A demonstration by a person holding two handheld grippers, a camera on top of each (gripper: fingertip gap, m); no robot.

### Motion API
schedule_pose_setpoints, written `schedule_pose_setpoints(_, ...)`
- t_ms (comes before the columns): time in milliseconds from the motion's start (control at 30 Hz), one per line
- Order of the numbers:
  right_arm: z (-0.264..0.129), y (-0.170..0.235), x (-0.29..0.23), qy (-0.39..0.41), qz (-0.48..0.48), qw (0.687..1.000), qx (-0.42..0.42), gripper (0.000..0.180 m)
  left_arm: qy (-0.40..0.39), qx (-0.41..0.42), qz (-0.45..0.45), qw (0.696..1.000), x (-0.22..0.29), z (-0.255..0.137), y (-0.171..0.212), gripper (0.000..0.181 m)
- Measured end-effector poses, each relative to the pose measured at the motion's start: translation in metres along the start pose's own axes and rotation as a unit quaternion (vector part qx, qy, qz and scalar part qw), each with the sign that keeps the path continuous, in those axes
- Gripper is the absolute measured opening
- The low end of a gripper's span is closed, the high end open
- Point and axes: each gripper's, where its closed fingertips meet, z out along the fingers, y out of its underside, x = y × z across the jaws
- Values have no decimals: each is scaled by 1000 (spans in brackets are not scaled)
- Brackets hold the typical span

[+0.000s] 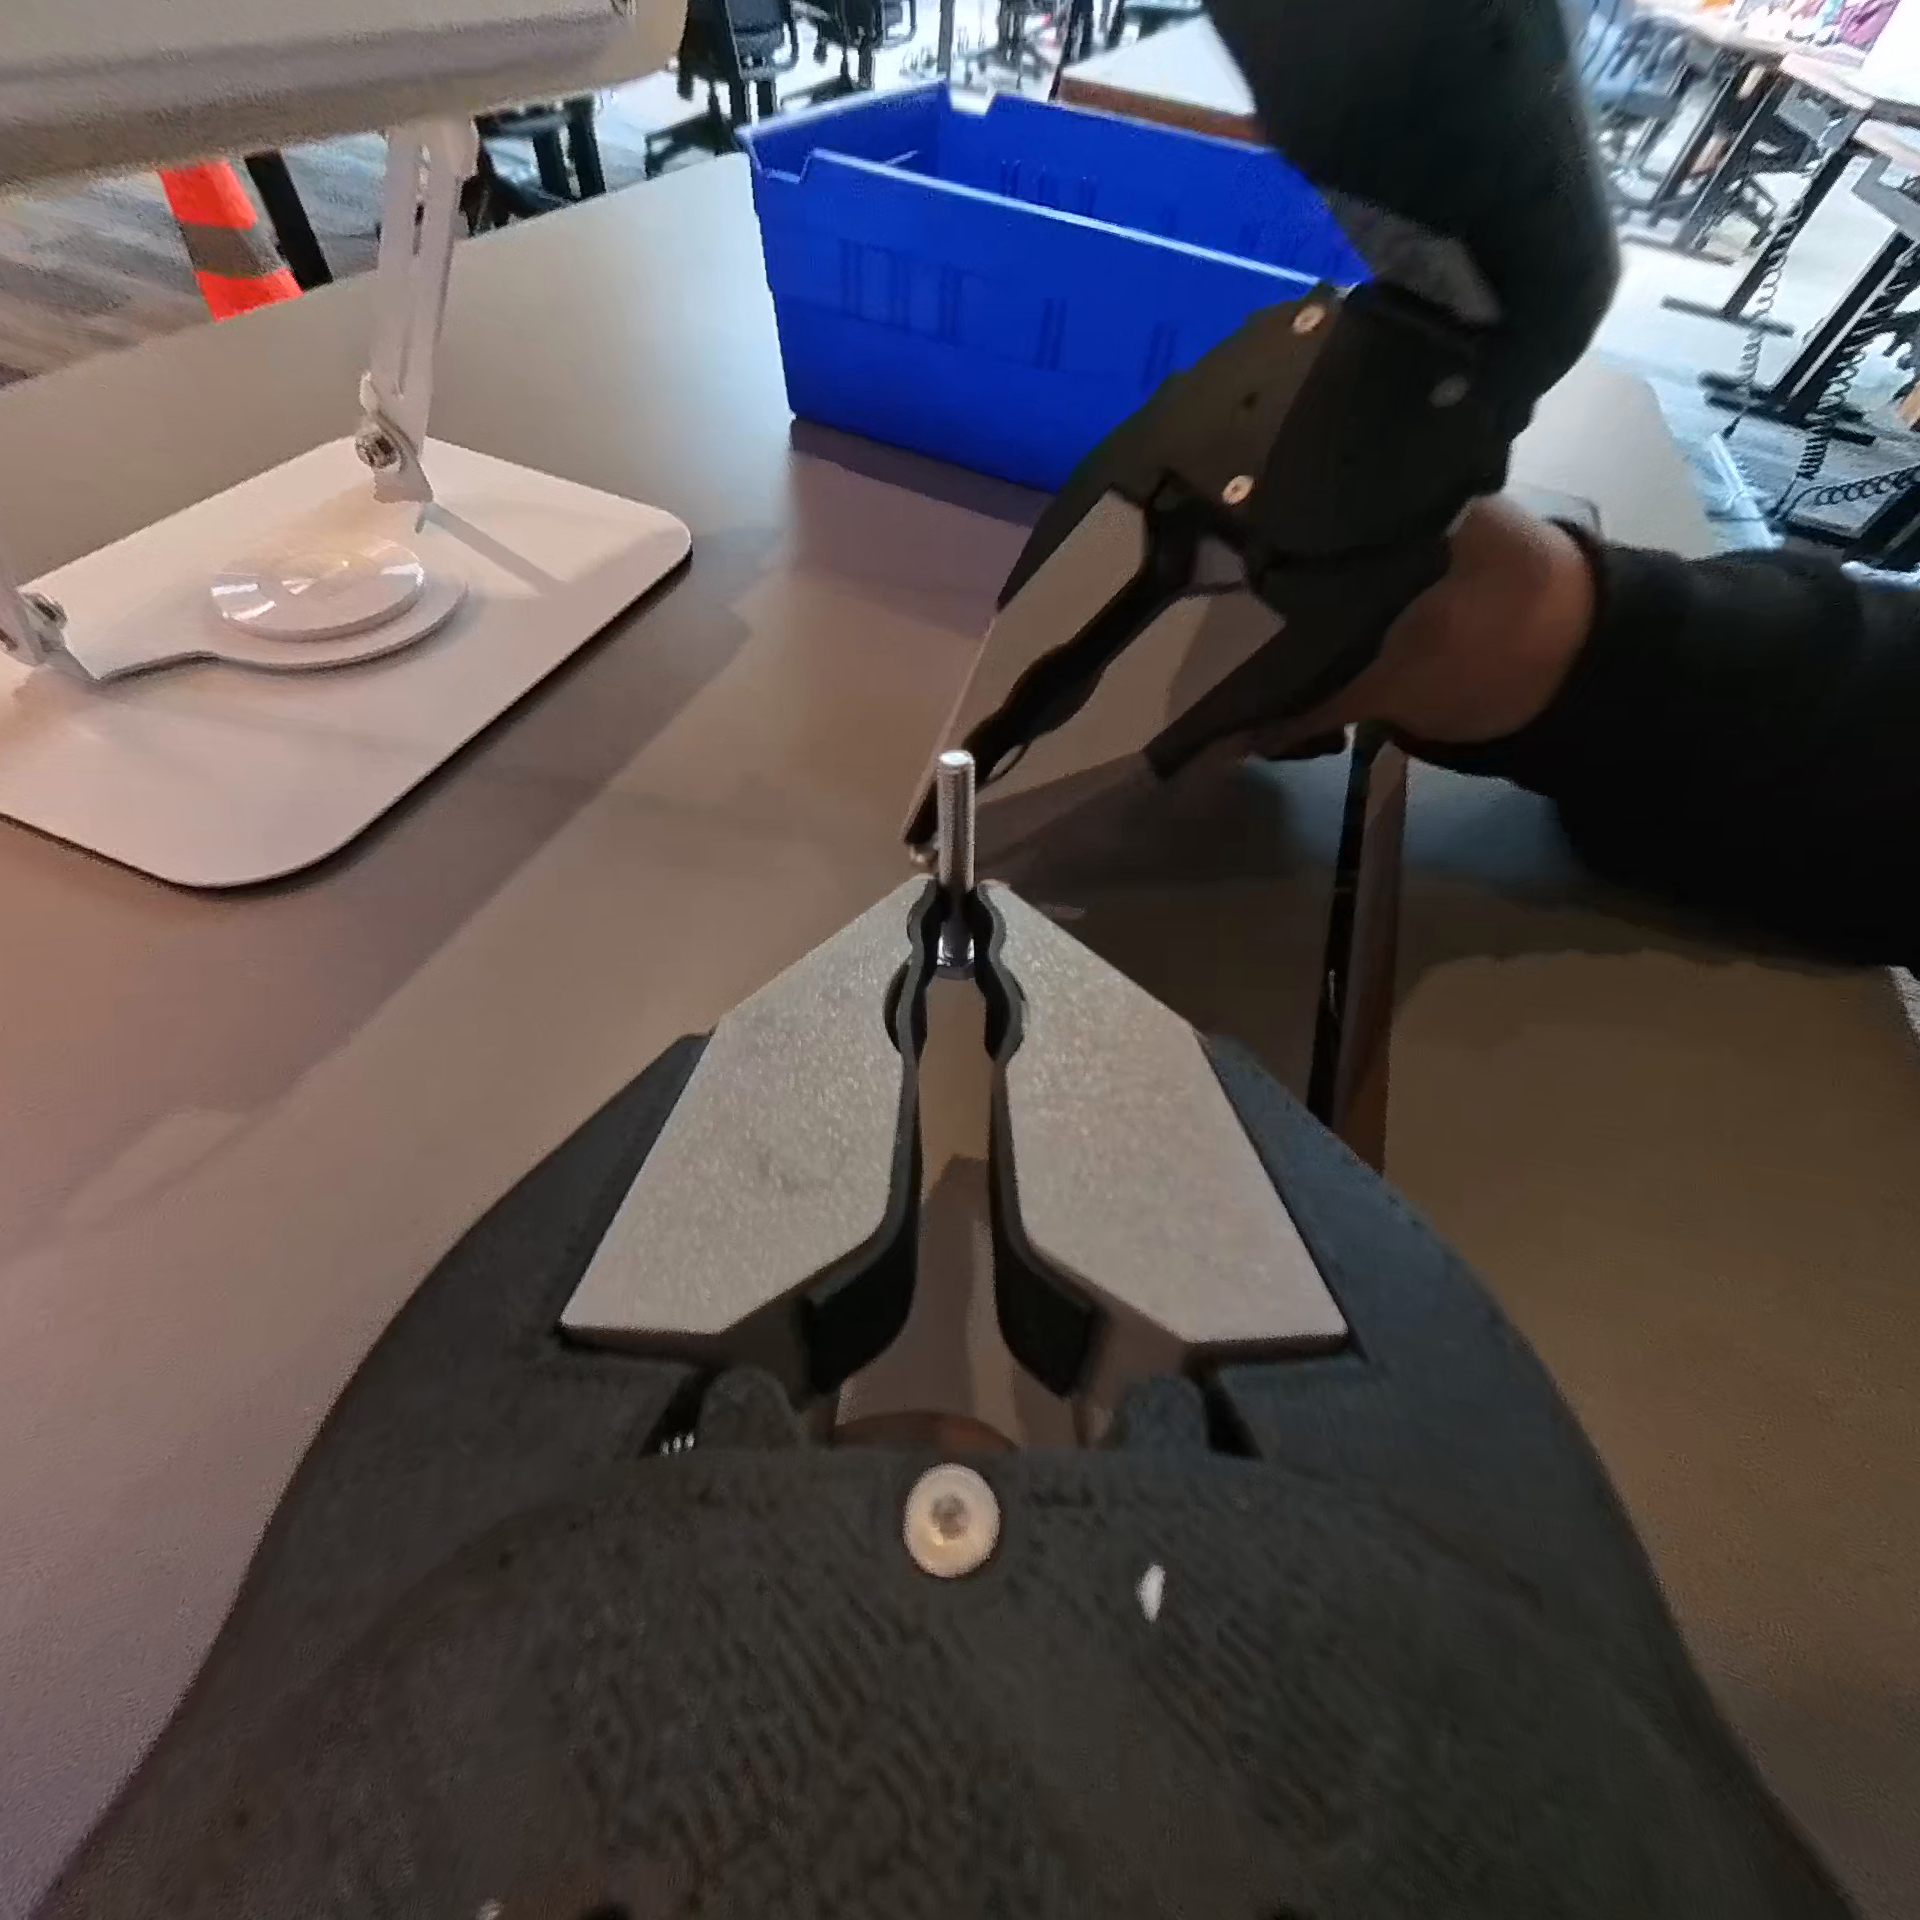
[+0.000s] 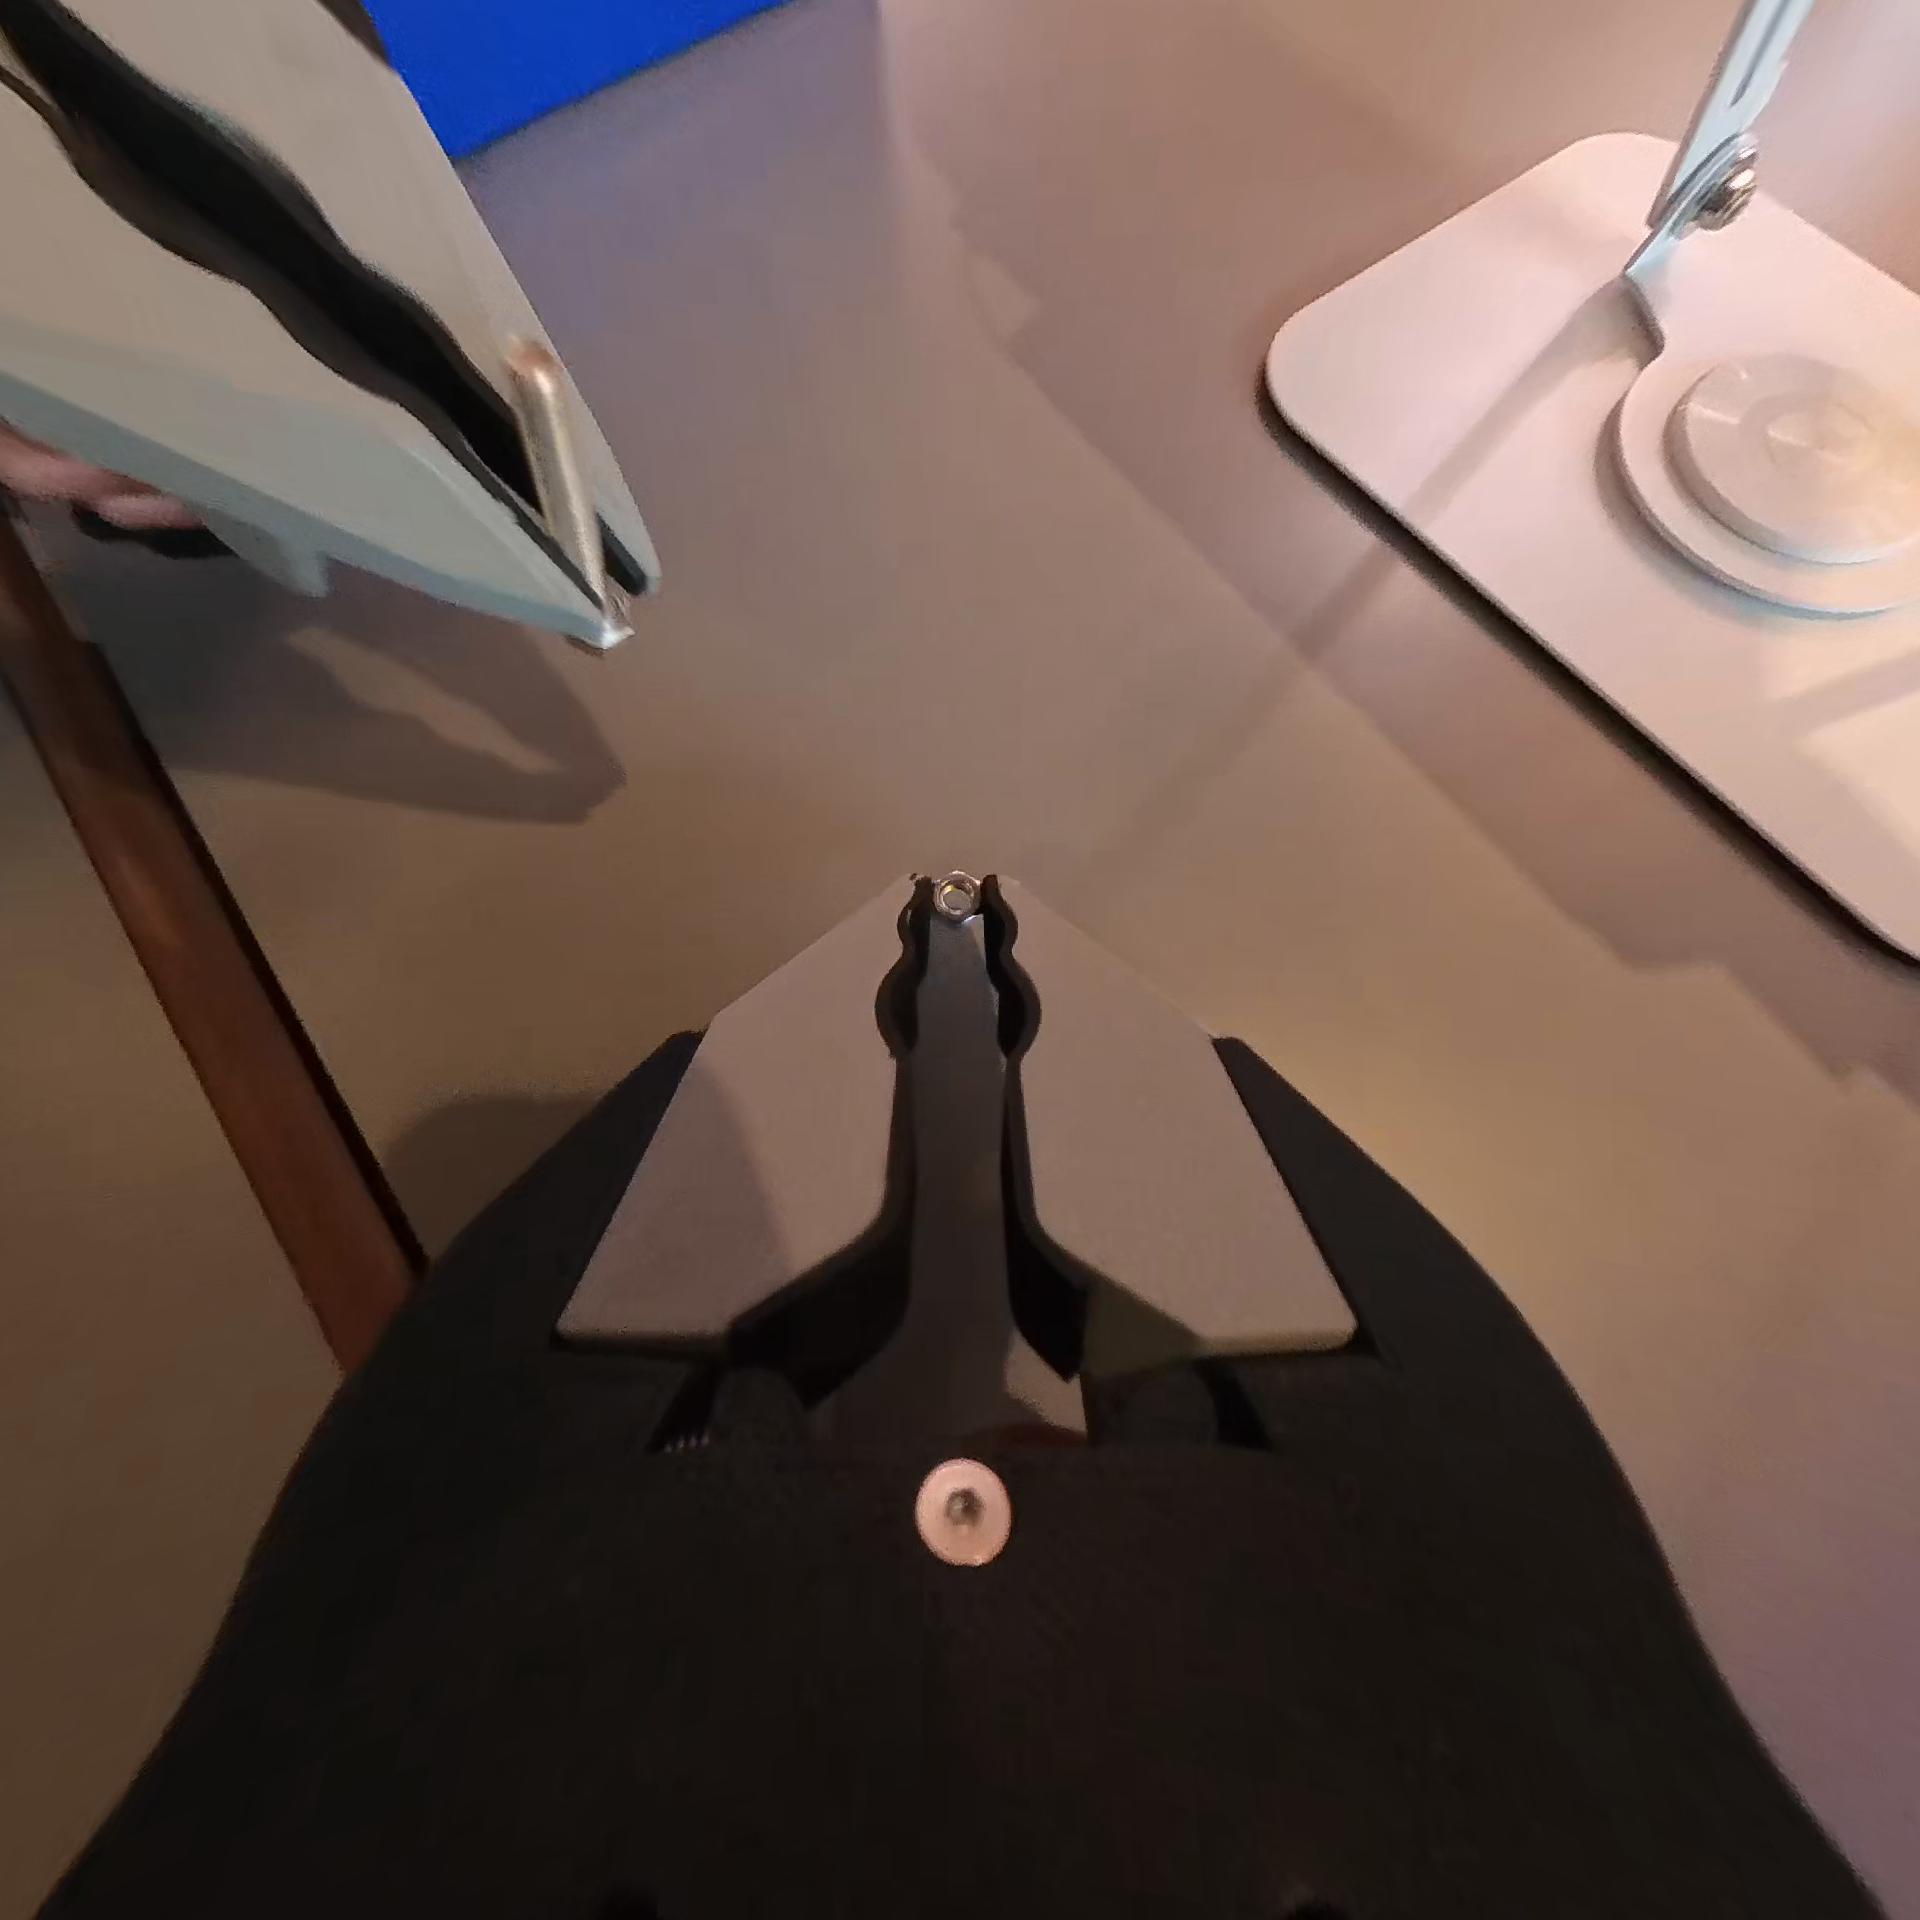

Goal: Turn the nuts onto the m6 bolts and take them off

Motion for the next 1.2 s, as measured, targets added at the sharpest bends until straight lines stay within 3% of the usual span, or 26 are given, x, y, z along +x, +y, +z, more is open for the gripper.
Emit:
schedule_pose_setpoints(333, -43, -46, -22, -64, 8, 991, 114, 6, -6, -11, 21, 1000, 3, 9, 6, 2)
schedule_pose_setpoints(1200, -54, -68, -39, -90, -5, 984, 152, 6, -1, 22, 64, 998, 12, 13, -3, 2)
